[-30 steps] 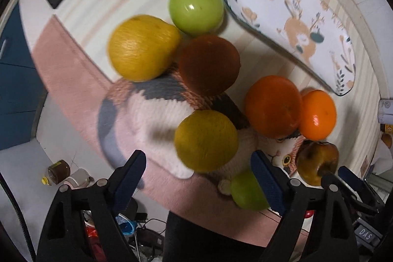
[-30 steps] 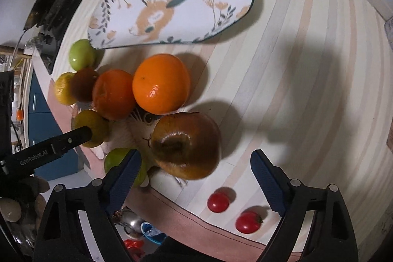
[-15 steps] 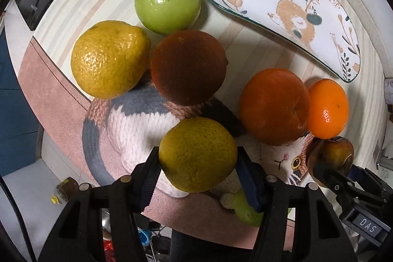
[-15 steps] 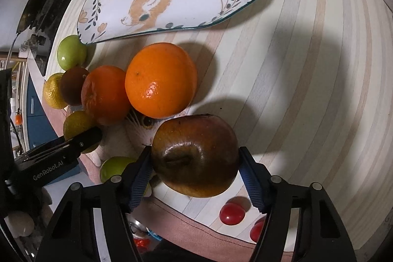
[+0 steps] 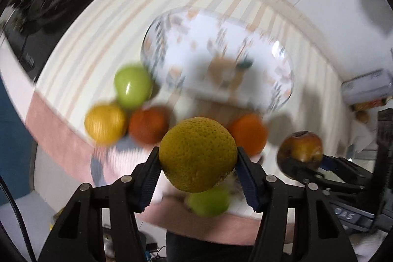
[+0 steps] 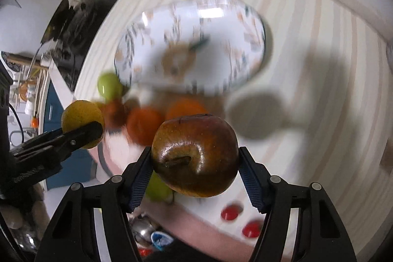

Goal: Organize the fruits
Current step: 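Carry both fruits onto the floral plate and open both tools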

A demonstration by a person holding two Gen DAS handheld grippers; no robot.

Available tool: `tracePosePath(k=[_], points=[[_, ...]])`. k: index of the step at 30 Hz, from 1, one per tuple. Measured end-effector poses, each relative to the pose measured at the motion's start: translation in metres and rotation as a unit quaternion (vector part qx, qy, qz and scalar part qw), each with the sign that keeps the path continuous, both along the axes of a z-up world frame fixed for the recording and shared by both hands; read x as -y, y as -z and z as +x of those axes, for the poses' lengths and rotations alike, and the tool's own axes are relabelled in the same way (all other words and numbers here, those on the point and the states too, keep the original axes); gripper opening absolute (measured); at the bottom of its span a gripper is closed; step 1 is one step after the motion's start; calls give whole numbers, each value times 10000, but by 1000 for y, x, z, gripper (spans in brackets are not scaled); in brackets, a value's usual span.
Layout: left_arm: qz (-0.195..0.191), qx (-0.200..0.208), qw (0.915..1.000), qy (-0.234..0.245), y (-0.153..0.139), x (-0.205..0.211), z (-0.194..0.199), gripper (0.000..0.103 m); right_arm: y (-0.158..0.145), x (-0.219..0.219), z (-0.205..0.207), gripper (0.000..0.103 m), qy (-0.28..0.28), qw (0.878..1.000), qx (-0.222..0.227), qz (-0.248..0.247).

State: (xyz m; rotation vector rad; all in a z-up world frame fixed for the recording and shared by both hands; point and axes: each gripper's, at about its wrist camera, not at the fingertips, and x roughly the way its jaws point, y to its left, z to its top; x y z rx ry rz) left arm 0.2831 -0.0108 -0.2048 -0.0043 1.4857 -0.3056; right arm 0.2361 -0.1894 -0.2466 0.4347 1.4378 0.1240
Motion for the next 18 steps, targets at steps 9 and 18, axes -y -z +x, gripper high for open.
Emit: tracePosePath(k=[9,18], points=[[385,-431,9983,112,49,21,141,56,26,5,127,70,-174,9986,-119,-478],[187,-1155,9931,71,92,27,186,57,64,3,177,70,-328,9963,-527,-601]])
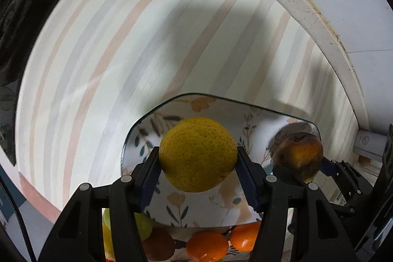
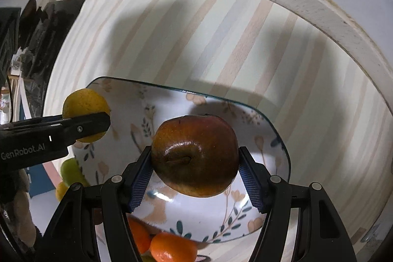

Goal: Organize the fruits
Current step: 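Carry both fruits onto the floral plate and open both tools, then lift both tools up and away from the plate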

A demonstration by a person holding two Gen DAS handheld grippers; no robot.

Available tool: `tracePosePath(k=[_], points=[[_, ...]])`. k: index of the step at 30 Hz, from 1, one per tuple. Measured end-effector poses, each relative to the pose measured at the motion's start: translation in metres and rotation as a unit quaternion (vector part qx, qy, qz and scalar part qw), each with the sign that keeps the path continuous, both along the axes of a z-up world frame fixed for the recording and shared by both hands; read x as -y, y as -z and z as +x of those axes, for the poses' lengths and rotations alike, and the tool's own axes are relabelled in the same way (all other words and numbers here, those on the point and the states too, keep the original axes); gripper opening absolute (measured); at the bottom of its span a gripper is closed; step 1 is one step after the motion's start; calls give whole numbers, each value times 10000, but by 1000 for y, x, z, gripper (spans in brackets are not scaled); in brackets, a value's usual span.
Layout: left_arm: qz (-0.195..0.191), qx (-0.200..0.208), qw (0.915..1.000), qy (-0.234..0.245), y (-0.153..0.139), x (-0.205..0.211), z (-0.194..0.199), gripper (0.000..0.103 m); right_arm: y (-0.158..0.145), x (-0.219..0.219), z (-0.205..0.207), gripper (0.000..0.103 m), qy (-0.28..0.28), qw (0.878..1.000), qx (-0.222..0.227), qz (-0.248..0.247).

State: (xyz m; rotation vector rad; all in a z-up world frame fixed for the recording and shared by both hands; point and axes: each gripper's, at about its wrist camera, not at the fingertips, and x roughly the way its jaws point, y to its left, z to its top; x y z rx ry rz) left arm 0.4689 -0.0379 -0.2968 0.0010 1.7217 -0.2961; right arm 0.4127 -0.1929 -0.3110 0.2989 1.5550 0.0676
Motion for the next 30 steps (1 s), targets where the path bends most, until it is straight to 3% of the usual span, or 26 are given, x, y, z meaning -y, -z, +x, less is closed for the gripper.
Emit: tracePosePath(k=[5,12,13,14,17,26,30], points=[[-24,-264,9996,-30,13,0,1,57,2,2,4,70,-103,9999,-84,63],[53,-189,9998,-92,16,-4,0,57,8,11,8,76,134,9988,-279,379],[58,-118,9999,-111,10,-7,-5,59,7,11,6,87,208,9985,-271,423],[65,-44,9999,-119,8,-6,-7,67,4,15,5,92,267,9988,-222,349],[51,107,9998,-155,-1,-8,-14,87,-5,20,0,92,314,9991,-111,271],[178,642,9978,-45,-42,-29,-62,87,-47,26,-36,92,283,9991,251,-186],[466,1232,9912,-153,-68,-45,-96,87,-64,20,-64,92,191,9978,451,-440]])
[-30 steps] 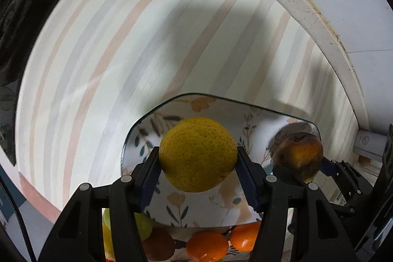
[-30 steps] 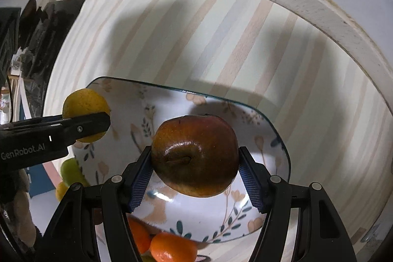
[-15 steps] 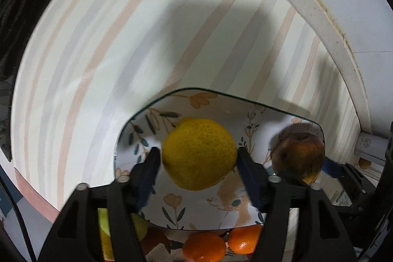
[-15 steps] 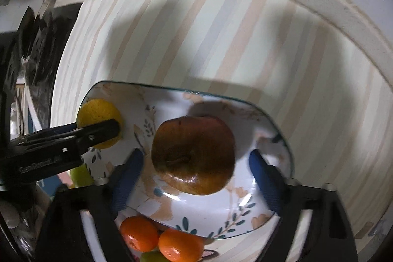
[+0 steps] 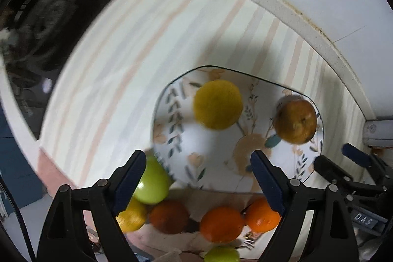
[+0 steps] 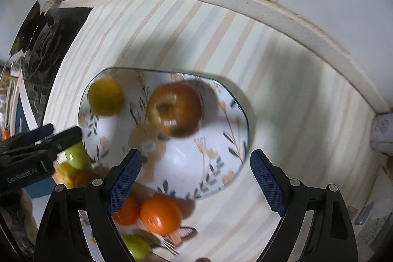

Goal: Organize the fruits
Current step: 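Lift both tools up and away from the plate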

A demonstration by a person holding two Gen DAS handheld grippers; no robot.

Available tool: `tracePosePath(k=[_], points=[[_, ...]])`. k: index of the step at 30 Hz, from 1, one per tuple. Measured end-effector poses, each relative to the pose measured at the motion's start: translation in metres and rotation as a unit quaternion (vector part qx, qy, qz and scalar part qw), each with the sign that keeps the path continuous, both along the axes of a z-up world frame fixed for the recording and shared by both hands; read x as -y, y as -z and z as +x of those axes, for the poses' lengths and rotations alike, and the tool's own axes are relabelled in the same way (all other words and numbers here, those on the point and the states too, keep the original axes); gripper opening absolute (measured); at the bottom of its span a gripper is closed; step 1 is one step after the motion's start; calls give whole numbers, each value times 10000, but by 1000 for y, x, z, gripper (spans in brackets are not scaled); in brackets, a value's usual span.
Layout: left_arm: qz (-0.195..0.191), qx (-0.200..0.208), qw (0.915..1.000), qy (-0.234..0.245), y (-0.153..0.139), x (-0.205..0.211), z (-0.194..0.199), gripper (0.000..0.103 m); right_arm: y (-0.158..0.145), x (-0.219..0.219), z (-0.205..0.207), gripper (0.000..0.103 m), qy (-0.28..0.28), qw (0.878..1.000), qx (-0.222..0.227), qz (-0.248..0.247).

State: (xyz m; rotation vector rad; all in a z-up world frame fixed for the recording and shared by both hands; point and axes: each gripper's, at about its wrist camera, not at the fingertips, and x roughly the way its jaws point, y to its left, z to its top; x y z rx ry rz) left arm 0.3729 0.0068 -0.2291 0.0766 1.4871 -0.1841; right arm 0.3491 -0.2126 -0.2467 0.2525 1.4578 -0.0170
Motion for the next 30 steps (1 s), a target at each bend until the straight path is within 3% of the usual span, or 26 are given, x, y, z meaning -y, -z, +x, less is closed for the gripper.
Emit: tracePosePath(k=[6,15,30], points=[[167,661,9975,-166,-34,-12,-49,87,-30,-14,-40,92,-160,9979,536,-326],[202,1474,9888,-94,-89,-6,-103,87,-88,-24,-99,92,-335,9920,1180,-304],[11,2149,9766,-67,-151,-5,-173,87,-165,-16,-179,92,-325,9802,1921,-362]])
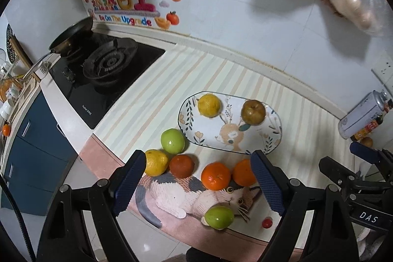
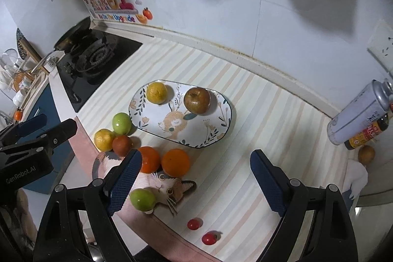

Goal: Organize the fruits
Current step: 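Lift both tools up and away from the plate, then grasp a large orange with the right tool while the left tool grasps another orange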

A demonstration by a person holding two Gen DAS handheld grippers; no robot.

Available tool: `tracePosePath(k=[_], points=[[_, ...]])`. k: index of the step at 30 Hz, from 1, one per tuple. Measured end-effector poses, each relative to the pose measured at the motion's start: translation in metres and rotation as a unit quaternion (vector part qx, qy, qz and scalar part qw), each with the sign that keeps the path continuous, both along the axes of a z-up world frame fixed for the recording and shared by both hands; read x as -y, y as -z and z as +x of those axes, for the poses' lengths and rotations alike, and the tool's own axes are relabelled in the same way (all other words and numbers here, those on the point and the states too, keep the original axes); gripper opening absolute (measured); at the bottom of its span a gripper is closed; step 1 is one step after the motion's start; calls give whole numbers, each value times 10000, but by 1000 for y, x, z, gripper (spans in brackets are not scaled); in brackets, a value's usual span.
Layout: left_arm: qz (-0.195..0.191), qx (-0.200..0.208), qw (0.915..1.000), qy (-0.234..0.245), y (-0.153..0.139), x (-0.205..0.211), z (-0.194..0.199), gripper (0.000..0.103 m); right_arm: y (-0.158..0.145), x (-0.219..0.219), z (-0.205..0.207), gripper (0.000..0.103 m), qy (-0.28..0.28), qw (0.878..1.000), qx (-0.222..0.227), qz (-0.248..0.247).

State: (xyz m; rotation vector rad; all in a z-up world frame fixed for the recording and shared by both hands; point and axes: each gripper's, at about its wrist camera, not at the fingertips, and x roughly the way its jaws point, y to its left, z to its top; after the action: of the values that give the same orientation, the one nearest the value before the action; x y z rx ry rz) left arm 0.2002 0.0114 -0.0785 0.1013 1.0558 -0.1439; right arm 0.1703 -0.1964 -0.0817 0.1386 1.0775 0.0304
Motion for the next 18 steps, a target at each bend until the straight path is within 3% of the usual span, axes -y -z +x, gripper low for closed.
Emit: tracePosePath(k=[14,18], points=[[-315,188,9993,-11,-24,-4,-31,87,-41,-2,-31,92,-57,9993,325,165],[-386,159,9991,-61,-17,-7,-29,87,-33,-1,-26,101,-28,9992,253,310]])
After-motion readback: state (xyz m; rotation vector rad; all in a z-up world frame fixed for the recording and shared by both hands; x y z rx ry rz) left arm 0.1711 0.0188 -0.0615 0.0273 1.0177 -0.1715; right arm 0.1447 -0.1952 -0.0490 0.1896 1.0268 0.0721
